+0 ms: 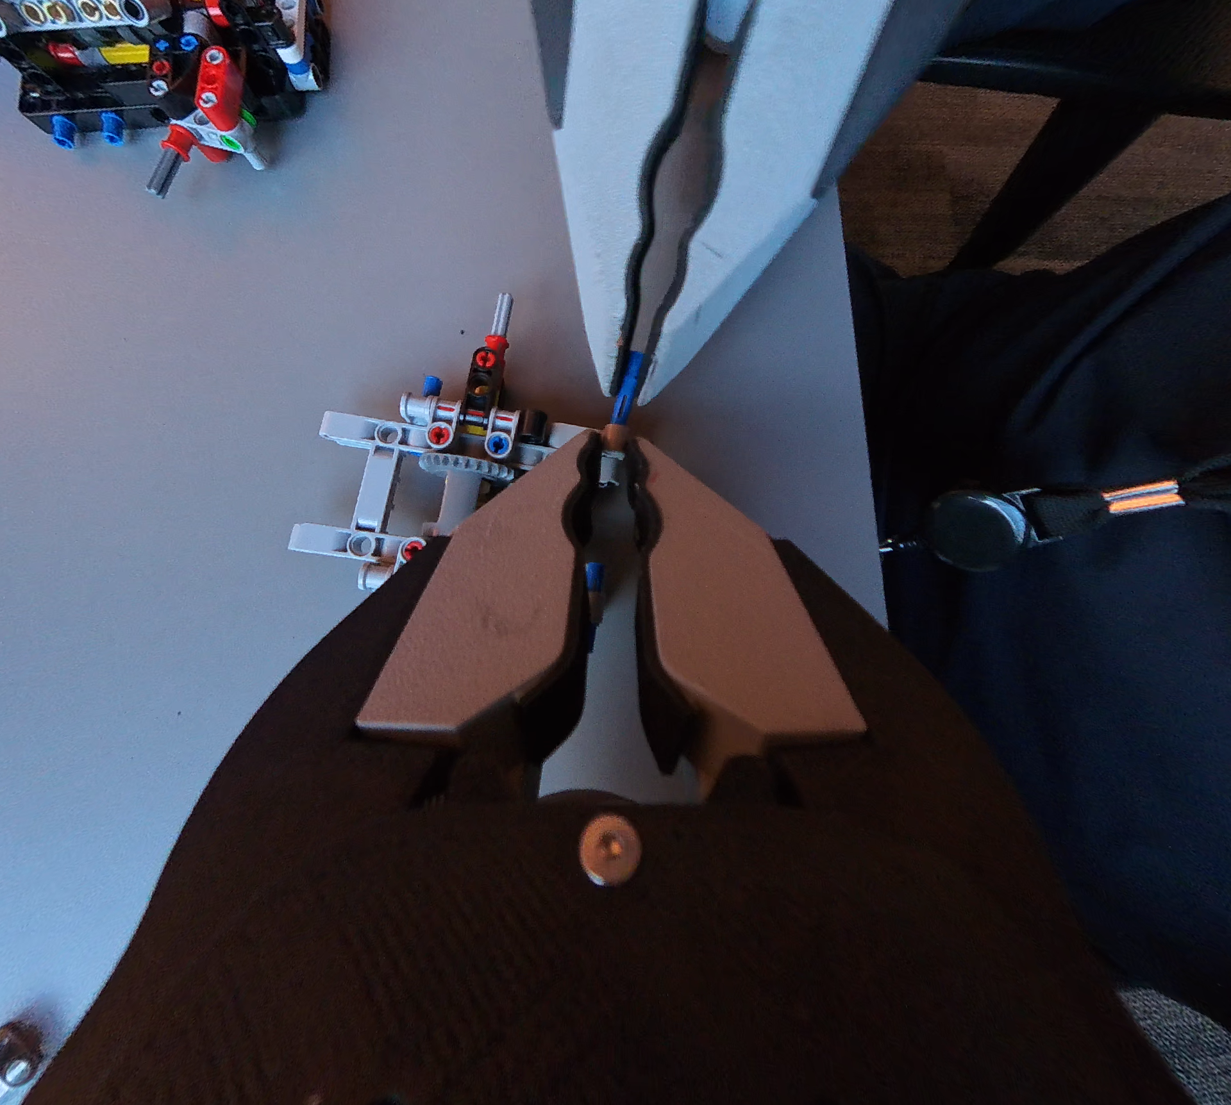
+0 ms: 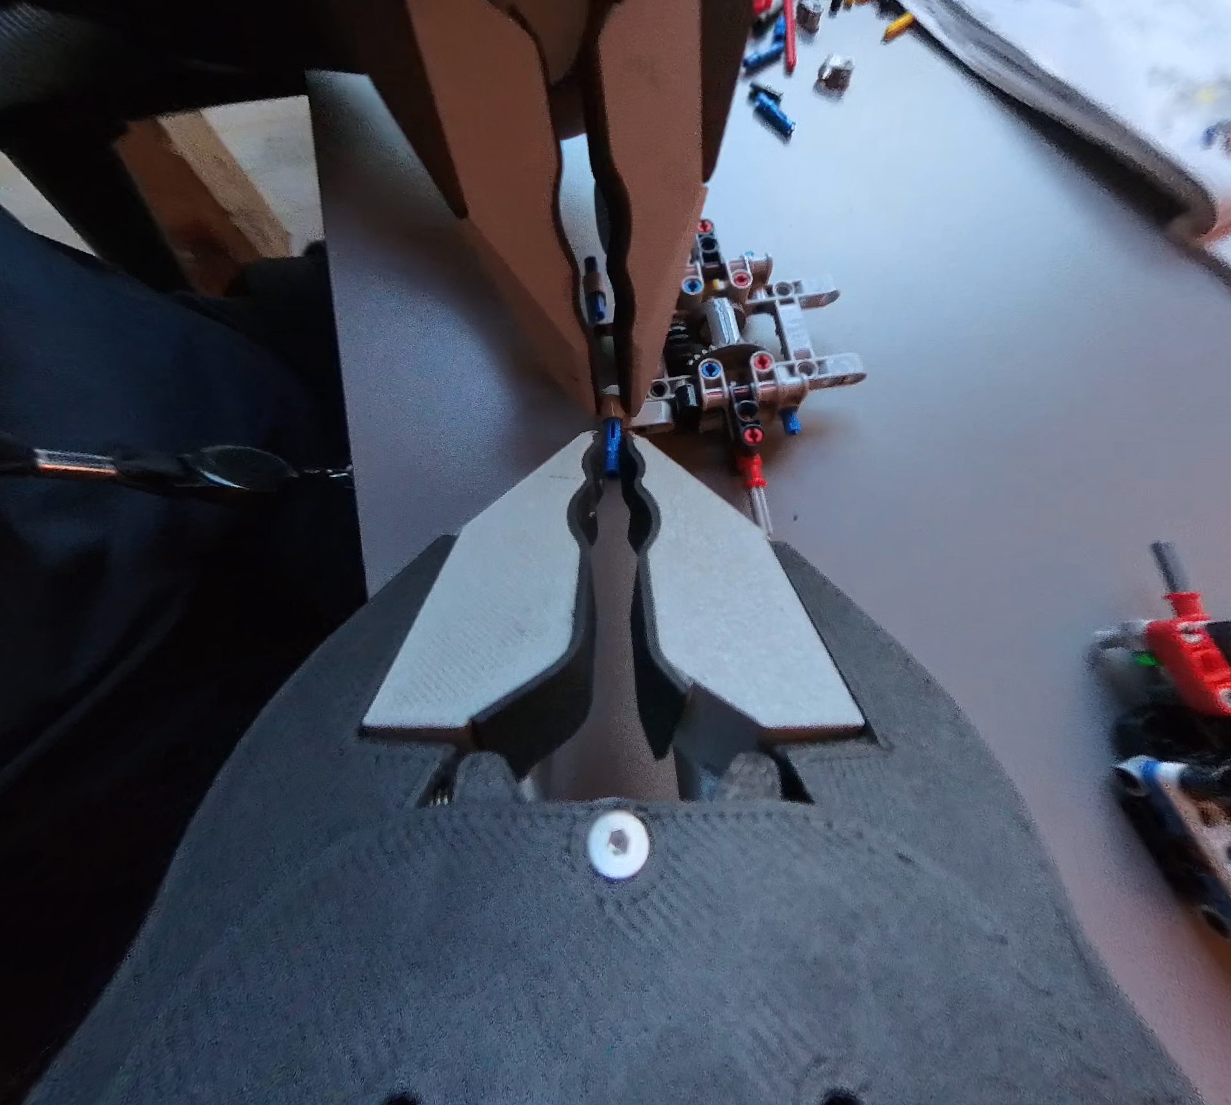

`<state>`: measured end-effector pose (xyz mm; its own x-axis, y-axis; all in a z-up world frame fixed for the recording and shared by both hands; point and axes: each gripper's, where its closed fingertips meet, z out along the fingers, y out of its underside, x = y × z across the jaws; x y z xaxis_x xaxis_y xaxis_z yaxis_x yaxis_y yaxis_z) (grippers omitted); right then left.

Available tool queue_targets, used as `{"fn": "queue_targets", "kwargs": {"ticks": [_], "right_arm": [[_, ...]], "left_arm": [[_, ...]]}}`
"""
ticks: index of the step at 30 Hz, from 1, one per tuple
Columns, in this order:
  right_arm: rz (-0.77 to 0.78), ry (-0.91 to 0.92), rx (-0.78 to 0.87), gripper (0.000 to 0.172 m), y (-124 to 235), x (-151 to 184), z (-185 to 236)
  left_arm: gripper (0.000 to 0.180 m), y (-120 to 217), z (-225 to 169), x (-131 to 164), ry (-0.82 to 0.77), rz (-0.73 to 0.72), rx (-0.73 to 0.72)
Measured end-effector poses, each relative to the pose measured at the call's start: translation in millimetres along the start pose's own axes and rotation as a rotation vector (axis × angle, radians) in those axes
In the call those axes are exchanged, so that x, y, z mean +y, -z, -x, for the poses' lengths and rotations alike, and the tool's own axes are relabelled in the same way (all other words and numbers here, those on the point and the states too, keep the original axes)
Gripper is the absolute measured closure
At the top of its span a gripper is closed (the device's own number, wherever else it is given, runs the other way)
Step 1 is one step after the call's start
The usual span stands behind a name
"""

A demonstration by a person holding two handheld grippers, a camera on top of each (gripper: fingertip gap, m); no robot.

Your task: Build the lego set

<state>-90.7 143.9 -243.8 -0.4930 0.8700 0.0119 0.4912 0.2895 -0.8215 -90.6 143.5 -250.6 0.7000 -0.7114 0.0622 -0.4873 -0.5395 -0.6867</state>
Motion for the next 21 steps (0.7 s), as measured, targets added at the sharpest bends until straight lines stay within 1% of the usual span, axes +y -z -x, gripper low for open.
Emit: {"fn": "queue_targets", "kwargs": {"ticks": [4, 10, 14, 19, 21], "right_arm": [[-0.002, 0.087, 0.068, 0.171, 0, -1, 0], [0.085, 0.132, 0.086, 0.170, -6, 12, 0], [0.058, 0.139, 0.091, 0.171, -3, 8, 0], [0.063, 0.246, 0.159, 0.170, -3, 7, 0], [0.066, 0.260, 0.164, 0.170, -3, 7, 0]], "left_arm": [[0.176, 0, 0, 0, 0.009, -0.008, 0.001], [0.176, -1, -2, -2, 0.011, -0.025, 0.019], [0.176, 0, -2, -1, 0.012, -0.036, 0.020], [0.176, 0, -2, 0, 0.011, -0.036, 0.026], [0.175, 0, -2, 0, 0.008, -0.034, 0.027]]}}
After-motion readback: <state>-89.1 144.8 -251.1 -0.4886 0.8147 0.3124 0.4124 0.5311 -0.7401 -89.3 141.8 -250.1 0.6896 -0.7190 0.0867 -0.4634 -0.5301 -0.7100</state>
